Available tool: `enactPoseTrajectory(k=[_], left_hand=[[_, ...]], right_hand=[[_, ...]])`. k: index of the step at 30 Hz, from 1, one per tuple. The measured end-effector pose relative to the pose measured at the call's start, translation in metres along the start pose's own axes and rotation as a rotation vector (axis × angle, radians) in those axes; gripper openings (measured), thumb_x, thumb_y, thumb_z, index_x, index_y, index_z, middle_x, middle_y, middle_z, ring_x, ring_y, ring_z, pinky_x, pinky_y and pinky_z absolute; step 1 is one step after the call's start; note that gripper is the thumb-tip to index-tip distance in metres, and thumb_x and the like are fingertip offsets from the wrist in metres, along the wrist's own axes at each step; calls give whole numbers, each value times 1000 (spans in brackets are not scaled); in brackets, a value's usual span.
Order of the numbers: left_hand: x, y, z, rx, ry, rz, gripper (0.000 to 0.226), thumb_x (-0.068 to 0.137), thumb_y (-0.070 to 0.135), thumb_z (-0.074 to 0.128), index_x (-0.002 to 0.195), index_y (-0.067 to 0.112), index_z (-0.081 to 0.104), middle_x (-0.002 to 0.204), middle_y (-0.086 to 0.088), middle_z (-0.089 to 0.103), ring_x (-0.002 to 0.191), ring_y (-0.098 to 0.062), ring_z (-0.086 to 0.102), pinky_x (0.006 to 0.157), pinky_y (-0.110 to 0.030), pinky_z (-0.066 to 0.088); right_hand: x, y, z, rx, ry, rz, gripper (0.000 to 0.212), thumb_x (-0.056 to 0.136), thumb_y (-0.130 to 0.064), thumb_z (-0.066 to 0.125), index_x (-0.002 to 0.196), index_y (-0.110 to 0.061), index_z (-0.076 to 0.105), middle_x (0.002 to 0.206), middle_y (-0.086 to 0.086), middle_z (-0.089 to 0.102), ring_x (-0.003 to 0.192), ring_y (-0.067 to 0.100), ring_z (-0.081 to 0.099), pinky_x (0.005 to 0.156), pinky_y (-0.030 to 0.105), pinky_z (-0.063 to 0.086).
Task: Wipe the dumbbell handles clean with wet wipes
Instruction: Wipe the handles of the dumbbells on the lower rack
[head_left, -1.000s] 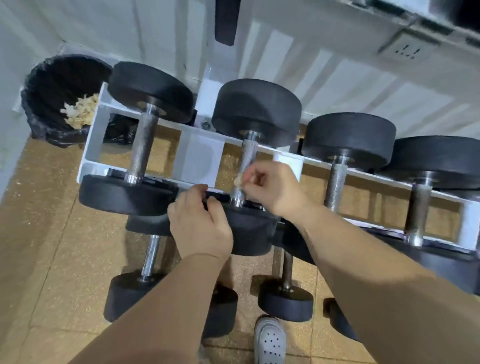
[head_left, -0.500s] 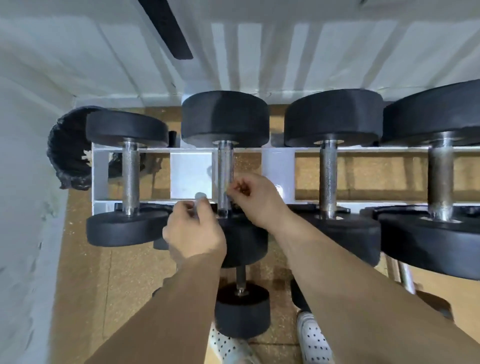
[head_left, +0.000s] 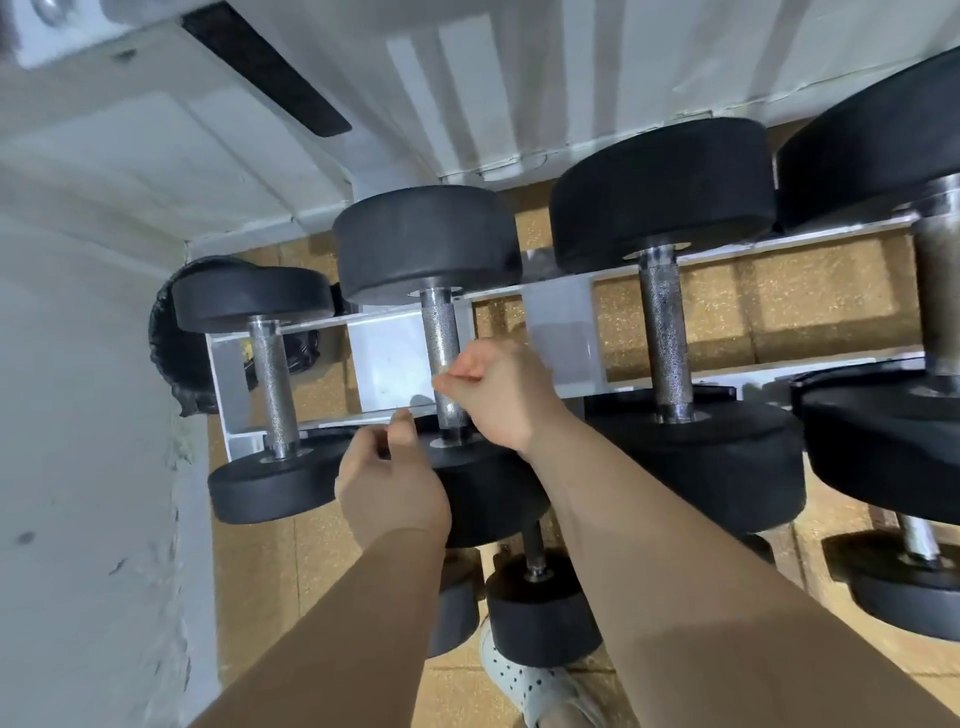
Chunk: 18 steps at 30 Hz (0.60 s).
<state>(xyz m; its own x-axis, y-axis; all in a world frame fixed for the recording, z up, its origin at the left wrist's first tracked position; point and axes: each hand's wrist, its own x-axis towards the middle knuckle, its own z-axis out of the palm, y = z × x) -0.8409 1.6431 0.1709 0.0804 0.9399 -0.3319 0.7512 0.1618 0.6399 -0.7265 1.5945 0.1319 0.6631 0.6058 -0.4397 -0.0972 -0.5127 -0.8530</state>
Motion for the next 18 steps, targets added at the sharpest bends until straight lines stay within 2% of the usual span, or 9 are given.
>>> enactPoseTrajectory(k=[4,6,8,10,12,13,15,18], left_hand=[[0,2,-1,-8,-8,15,32,97,42,52,78,18,61,80,0,54,75,-18,52,73,-35,37],[0,1,0,4,-11,9,32,97,42,52,80,16,62,79,1,54,74,-17,51,72,-35,38],[1,1,1,5,-9,1,33,95,45,53,79,16,61,78,1,54,73,-18,51,74,-37,42],[1,1,1,11,-1,2,34,94,46,54,79,16,61,76,0,54,72,-20,51,75,-39,43],[0,1,0,15,-2,6,34,93,47,53,80,17,62,77,-2,58,73,-21,53,76,-41,45],[0,2,0,14,-4,4,35,92,48,52,80,17,63,78,-2,59,73,-21,54,77,-41,46],[-2,3,0,5,0,-1,35,90,48,50,79,17,62,78,-2,59,73,-21,55,76,-41,46],[-2,4,0,-8,11,-3,30,93,42,53,78,17,61,77,0,57,71,-19,52,74,-38,42]], right_hand=[[27,-12,-7,278,185,47,12,91,-20,68,86,-9,66,83,1,69,79,14,64,74,26,49],[35,-13,-9,323,193,67,10,93,-20,67,85,-13,66,83,-1,69,79,10,64,75,22,48],[30,-8,-11,274,108,78,18,94,-22,65,87,-6,69,87,9,72,84,21,67,79,31,54],[20,3,-13,80,-47,48,26,96,-23,62,87,1,70,89,20,71,85,34,67,78,39,55],[8,10,-12,-173,-234,19,33,98,-26,59,86,2,71,88,22,70,86,36,65,83,35,49],[5,13,-11,-218,-253,7,35,99,-27,58,85,2,70,87,21,70,86,35,65,85,34,45],[6,11,-8,-53,-165,23,29,99,-25,58,86,0,67,87,17,70,86,32,65,84,36,47],[26,-3,-8,248,13,109,17,100,-25,56,88,-14,61,86,2,66,80,20,61,69,29,48]])
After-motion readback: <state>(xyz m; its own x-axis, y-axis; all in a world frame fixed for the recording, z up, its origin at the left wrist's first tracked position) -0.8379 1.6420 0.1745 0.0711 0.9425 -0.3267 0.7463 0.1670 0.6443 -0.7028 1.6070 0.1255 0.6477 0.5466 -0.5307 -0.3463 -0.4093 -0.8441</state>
